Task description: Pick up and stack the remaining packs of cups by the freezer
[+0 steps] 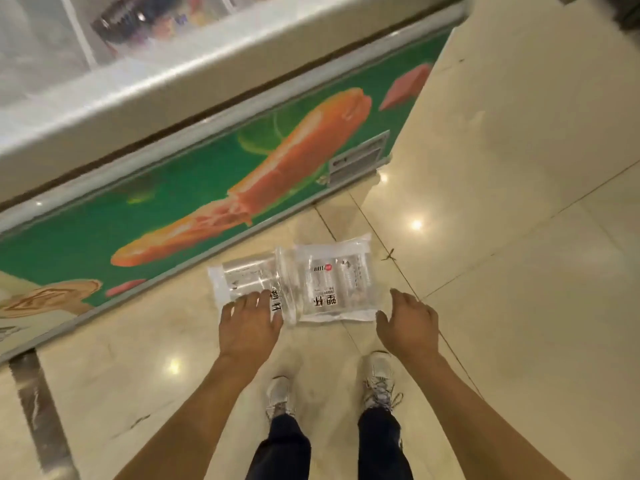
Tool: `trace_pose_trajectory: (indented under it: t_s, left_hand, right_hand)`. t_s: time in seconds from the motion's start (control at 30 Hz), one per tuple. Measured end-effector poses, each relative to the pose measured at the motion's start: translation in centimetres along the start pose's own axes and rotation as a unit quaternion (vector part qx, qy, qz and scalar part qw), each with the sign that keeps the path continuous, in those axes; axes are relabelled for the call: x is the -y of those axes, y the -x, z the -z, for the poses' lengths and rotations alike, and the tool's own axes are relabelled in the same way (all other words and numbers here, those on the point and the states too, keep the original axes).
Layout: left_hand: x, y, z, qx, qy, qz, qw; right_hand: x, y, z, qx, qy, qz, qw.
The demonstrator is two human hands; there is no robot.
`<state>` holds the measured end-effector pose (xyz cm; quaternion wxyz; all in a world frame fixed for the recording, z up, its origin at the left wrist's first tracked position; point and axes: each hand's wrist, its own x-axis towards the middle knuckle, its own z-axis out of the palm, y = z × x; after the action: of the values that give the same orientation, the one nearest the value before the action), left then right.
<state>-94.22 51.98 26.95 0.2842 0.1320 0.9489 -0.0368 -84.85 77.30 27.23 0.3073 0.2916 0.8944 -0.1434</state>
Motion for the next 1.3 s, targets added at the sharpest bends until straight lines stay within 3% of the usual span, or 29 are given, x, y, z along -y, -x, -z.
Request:
trace_pose_trajectory:
  t_s: [0.47,0.57,0.7,0.8,0.9,1.0,1.1,1.3]
  left_hand:
    - [-4.1,-25.4,-30.6,0.048,-0.079,-0.002,0.996]
    - [-4.4,-27.4,-34.6,0.032,-0.025,0.011,0.999]
    - [-5.6,-28.7,-37.4,0.014,0.207,0.109,0.972]
    - [-6.4,-28.6,-37.7,-0.016,0.298,0.14,0.944]
    - [-6.8,-27.2,-36.0,-0.05,0.323,0.157,0.932]
    - [-6.7,-25.0,-33.6,-0.028,0.394,0.153,0.906]
    - [-6.2,-22.0,-28.8,0.0,0.505,0.145,0.851]
    - [-4.7,-15.2,-15.5,-0.036,0.55,0.157,0.819]
  right_hand:
    - [-7.1,-28.9,-25.4,0.004,0.025,-0.007,1.0]
    - [-6.7,-32.5,-28.5,0.01,-0.026,-0.019,0.999]
    - [-6.3,-35.2,-31.5,0.026,-0.248,-0.067,0.966]
    - [-6.1,-35.0,-31.9,0.017,-0.348,-0.089,0.933]
    - [-6.1,-33.1,-30.4,0.004,-0.365,-0.103,0.925]
    - [-6.3,-29.9,-27.7,0.004,-0.362,-0.109,0.926]
    - [-5.6,-25.9,-23.0,-0.007,-0.365,-0.105,0.925]
    - [-1.8,-18.0,-10.6,-0.026,-0.39,-0.073,0.917]
